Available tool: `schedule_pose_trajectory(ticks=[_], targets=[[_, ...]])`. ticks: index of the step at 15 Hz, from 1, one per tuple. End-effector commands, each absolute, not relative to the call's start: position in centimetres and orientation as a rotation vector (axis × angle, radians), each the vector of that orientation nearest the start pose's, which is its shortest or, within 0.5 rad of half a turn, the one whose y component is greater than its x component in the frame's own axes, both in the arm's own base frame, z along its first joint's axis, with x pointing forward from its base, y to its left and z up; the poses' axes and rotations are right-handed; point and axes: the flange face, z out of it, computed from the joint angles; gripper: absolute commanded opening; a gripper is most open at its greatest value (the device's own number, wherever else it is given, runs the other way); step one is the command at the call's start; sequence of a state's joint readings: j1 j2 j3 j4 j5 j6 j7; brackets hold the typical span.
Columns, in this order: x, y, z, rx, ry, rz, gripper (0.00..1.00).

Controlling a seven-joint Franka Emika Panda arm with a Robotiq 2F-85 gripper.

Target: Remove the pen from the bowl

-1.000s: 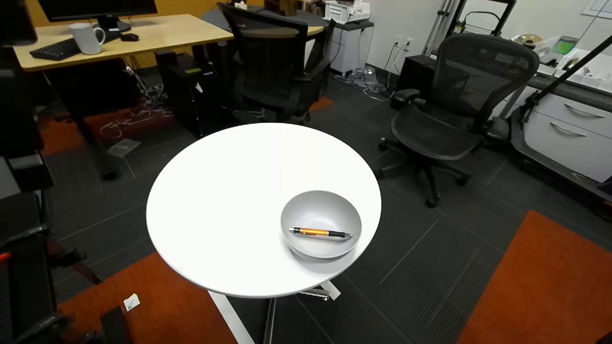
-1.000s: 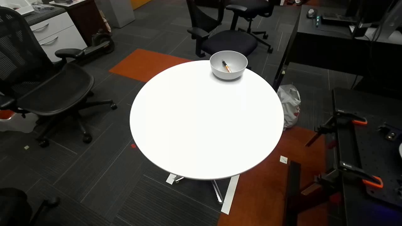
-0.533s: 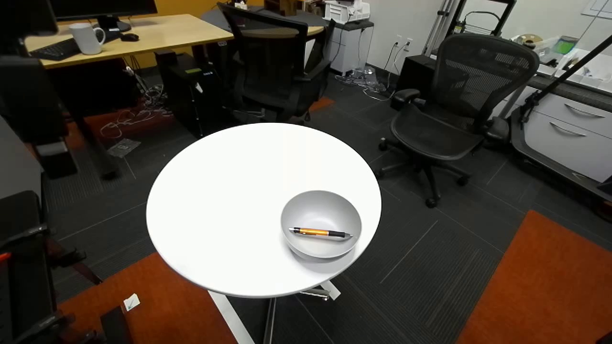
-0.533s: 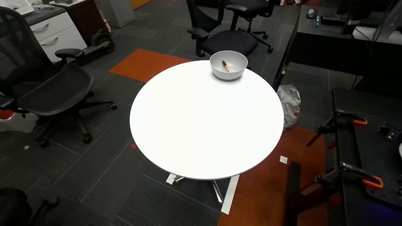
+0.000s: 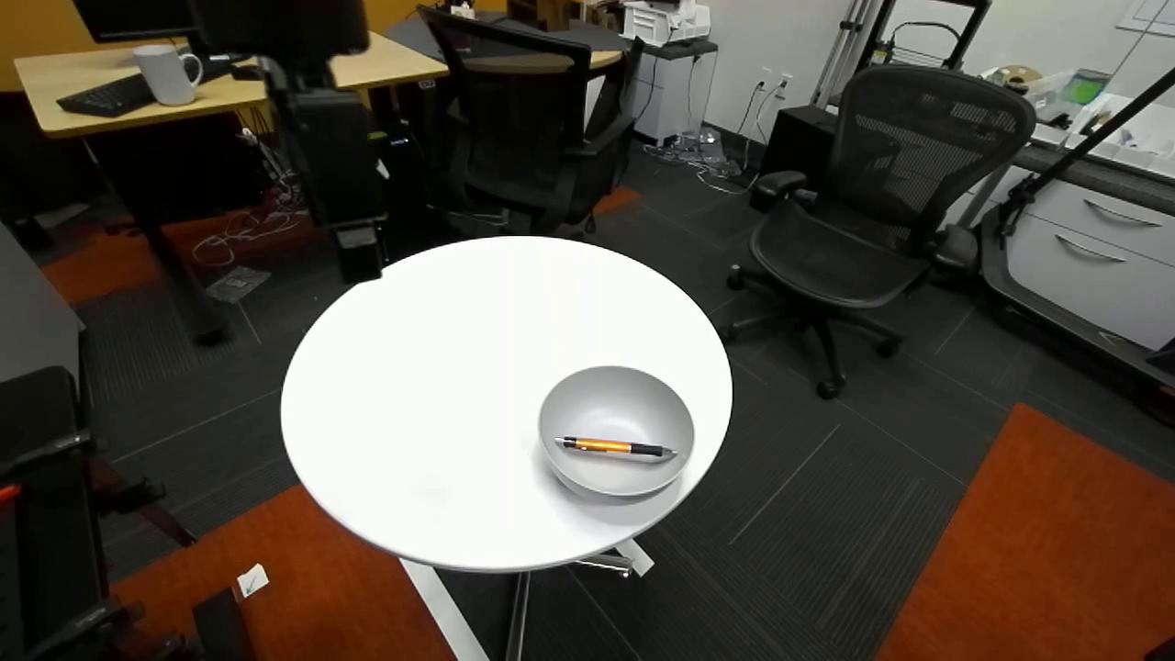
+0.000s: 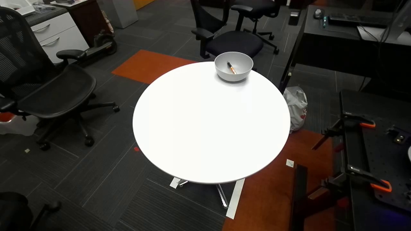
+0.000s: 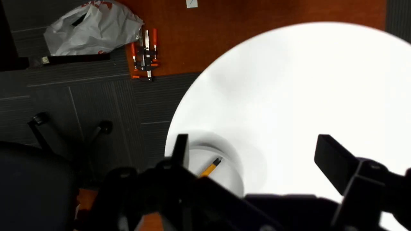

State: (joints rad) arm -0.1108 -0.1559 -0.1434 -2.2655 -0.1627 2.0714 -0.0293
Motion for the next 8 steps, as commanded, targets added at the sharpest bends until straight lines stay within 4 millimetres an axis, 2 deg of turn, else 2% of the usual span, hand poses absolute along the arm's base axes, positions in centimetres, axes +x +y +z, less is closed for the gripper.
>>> schedule_pose_trajectory(ticks=[1, 4, 8], targets=[[52.5, -16.4, 40.7, -3.201, 0.448, 0.03, 1.0], [55.8, -18.9, 38.6, -3.161, 0.562, -0.049, 1.0], [58.3, -21.4, 34.9, -3.098, 0.685, -0.112, 1.0]])
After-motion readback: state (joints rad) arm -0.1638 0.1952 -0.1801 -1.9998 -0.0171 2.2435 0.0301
